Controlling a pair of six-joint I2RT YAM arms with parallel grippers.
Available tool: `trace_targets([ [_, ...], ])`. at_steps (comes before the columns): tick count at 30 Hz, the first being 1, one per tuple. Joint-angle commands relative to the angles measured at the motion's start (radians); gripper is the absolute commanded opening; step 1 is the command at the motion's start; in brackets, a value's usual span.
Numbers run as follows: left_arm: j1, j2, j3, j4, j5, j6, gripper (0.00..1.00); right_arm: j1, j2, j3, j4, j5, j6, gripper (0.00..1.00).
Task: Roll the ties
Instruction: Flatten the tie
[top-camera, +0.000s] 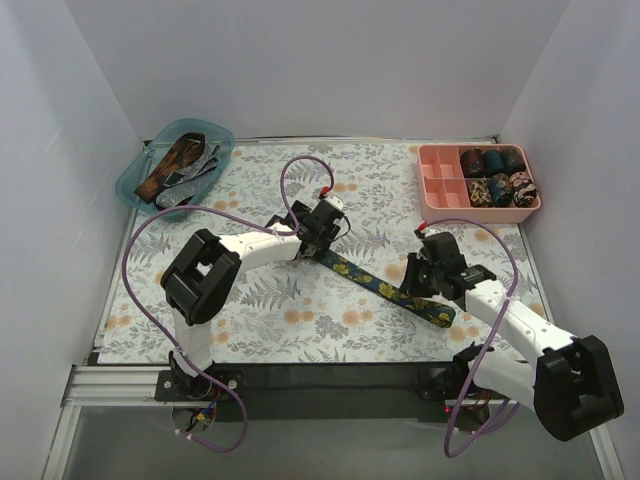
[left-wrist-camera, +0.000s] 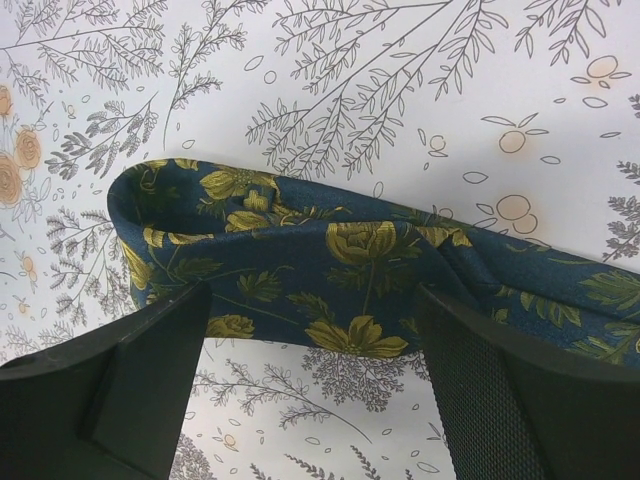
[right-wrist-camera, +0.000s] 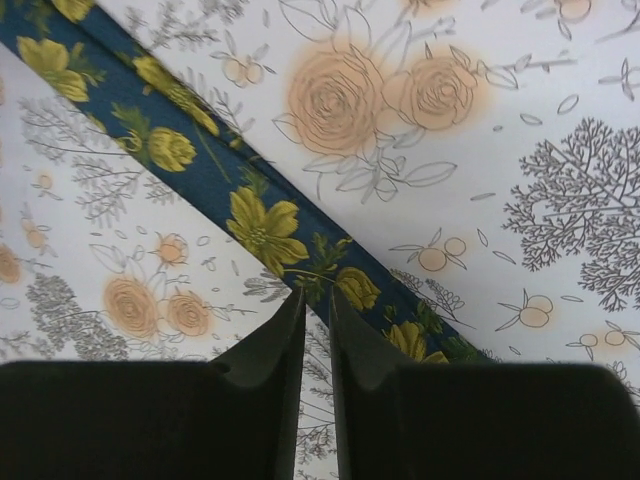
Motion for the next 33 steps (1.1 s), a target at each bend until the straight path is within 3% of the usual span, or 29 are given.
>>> trace_targets([
  [1, 0.008, 0.001, 0.041, 0.017, -0.037, 0.02, 0.75, 0.002, 0.026, -0.063, 0.049, 0.021, 0.023, 0.18],
  [10, 0.097, 0.037, 0.06, 0.035, -0.092, 0.087, 0.75, -0.011, 0.056, -0.154, 0.083, 0.036, 0.028, 0.14],
  [20, 0.375, 0.015, 0.157, 0.059, -0.149, 0.196, 0.75, -0.018, 0.061, -0.151, 0.086, 0.016, 0.011, 0.14],
  [22, 0.389, -0.007, 0.185, 0.054, -0.172, 0.218, 0.75, -0.018, 0.058, -0.148, 0.086, 0.009, 0.006, 0.14],
  [28, 0.337, -0.134, 0.15, -0.001, 0.046, 0.152, 0.81, -0.02, 0.066, -0.136, 0.087, 0.003, -0.004, 0.14],
  [33, 0.145, -0.157, 0.082, 0.0, 0.117, 0.132, 0.83, -0.02, 0.073, -0.128, 0.087, -0.002, -0.012, 0.14],
])
